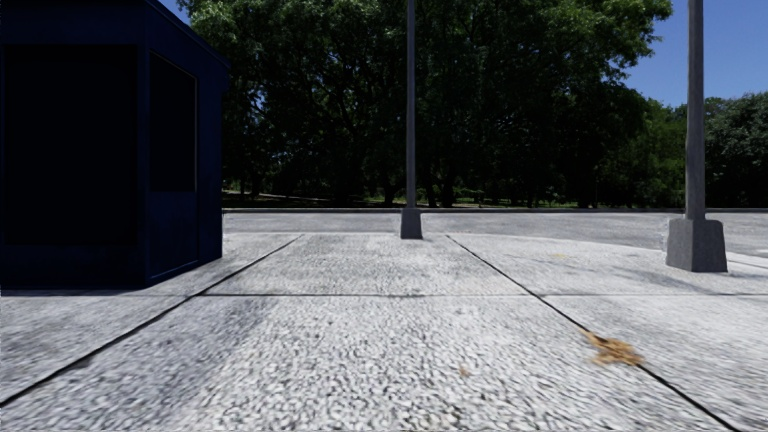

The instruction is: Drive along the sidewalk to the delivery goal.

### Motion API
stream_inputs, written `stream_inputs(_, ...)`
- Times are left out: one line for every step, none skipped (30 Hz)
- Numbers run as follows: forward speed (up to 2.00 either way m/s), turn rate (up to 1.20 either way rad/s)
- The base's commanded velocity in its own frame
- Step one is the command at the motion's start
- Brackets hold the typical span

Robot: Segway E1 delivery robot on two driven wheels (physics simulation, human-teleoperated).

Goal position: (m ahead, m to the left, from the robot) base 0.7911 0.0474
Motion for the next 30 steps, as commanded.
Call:
stream_inputs(2.0,0.0)
stream_inputs(2.0,0.0)
stream_inputs(2.0,0.0)
stream_inputs(2.0,0.0)
stream_inputs(2.0,0.0)
stream_inputs(2.0,0.0)
stream_inputs(1.94,0.0)
stream_inputs(1.77,0.0)
stream_inputs(1.57,0.0)
stream_inputs(1.57,0.0)
stream_inputs(1.33,0.0)
stream_inputs(1.19,0.0)
stream_inputs(1.09,0.0)
stream_inputs(1.06,0.0)
stream_inputs(1.06,0.0)
stream_inputs(1.06,0.0)
stream_inputs(1.06,0.0)
stream_inputs(1.06,0.0)
stream_inputs(1.06,0.0)
stream_inputs(1.06,0.0)
stream_inputs(1.06,0.0)
stream_inputs(1.04,0.0)
stream_inputs(1.03,0.0)
stream_inputs(1.02,0.0)
stream_inputs(0.96,0.0)
stream_inputs(0.96,0.0)
stream_inputs(0.81,0.0)
stream_inputs(0.47,0.0)
stream_inputs(0.18,0.0)
stream_inputs(0.18,0.0)
